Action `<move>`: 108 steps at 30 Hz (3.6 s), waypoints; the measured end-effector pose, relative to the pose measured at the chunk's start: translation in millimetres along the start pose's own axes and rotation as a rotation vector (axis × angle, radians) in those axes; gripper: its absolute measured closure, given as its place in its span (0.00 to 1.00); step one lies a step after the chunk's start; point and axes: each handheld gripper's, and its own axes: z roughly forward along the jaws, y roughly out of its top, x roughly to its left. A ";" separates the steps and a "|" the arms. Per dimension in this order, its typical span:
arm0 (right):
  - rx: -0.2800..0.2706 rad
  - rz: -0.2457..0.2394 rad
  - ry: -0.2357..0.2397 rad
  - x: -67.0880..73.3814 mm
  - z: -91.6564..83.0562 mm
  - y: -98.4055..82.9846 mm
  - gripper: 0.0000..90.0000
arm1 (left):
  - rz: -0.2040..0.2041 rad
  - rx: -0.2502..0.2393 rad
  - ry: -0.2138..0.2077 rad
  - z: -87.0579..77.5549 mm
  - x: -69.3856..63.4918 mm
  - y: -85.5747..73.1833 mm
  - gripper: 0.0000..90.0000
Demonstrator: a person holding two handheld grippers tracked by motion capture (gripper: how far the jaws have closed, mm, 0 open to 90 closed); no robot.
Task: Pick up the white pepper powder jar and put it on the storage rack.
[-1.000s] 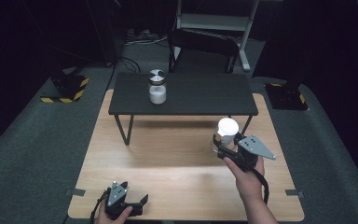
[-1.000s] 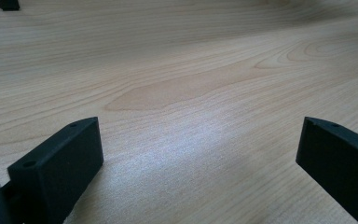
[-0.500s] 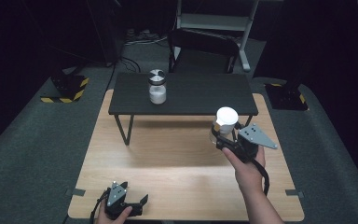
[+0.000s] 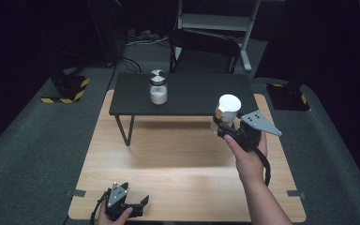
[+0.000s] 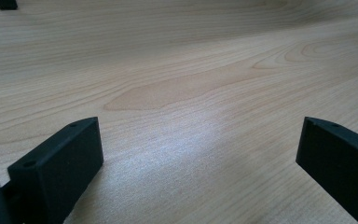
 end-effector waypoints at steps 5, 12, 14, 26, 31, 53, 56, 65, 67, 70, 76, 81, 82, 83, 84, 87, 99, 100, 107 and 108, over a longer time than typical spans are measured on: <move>-0.002 0.018 -0.015 -3.3 6.2 7.2 0.34 | 0.001 0.000 -0.003 -0.1 0.5 -0.1 0.01; -0.013 0.010 -0.034 -5.2 14.3 19.2 0.34 | 0.001 0.000 -0.006 -0.1 1.0 0.0 0.01; -0.013 0.011 -0.037 -5.3 17.2 21.5 0.34 | 0.001 0.000 -0.007 -0.1 1.3 0.0 0.01; 0.001 0.035 -0.069 -13.1 43.1 28.1 0.34 | 0.003 0.001 -0.012 0.0 1.8 0.3 0.01; 0.004 0.031 -0.088 -15.2 54.0 29.6 0.34 | 0.000 0.001 -0.016 -0.1 3.1 0.2 0.01; 0.021 -0.012 -0.126 -24.0 91.6 33.6 0.34 | -0.001 -0.001 -0.033 -0.4 6.5 -0.2 0.01; 0.022 -0.010 -0.128 -24.1 94.5 32.8 0.34 | -0.003 -0.001 -0.035 -0.7 6.9 -0.3 0.01; 0.017 -0.008 -0.136 -26.1 97.6 29.5 0.34 | -0.003 0.000 -0.038 -1.0 7.7 -0.3 0.01; 0.012 -0.007 -0.135 -26.7 97.9 28.3 0.34 | -0.004 0.000 -0.038 -0.9 7.7 -0.3 0.01; 0.005 -0.007 -0.135 -27.0 97.9 26.4 0.34 | -0.003 0.001 -0.039 -0.8 7.8 -0.1 0.01; -0.001 -0.010 -0.133 -27.3 97.5 24.4 0.34 | -0.001 0.002 -0.040 -0.9 7.8 -0.1 0.01; -0.005 -0.016 -0.132 -27.0 96.9 22.8 0.34 | 0.002 0.003 -0.040 -0.8 7.6 0.0 0.01; -0.006 -0.016 -0.132 -26.9 96.8 22.4 0.34 | 0.002 0.003 -0.040 -0.8 7.5 0.0 0.01; -0.006 -0.015 -0.132 -26.8 96.7 22.4 0.34 | 0.002 0.002 -0.040 -0.8 7.5 -0.1 0.01; -0.006 -0.013 -0.132 -26.9 96.7 22.4 0.34 | 0.001 0.002 -0.040 -0.8 7.6 -0.1 0.01; -0.006 -0.013 -0.130 -27.3 96.6 22.7 0.34 | 0.002 0.004 -0.041 -0.9 7.8 0.2 0.01; 0.001 0.014 -0.118 -32.7 96.5 22.7 0.21 | -0.002 0.003 -0.041 -0.8 7.8 0.1 0.01; 0.002 0.019 -0.113 -33.4 96.7 22.3 0.18 | -0.003 0.003 -0.041 -0.8 7.8 0.0 0.01; 0.025 0.005 -0.113 -30.3 99.0 21.9 0.00 | -0.003 0.003 -0.040 -0.7 7.7 0.1 0.01; 0.025 0.006 -0.111 -30.3 98.7 21.9 0.00 | -0.004 0.003 -0.040 -0.7 7.7 0.1 0.01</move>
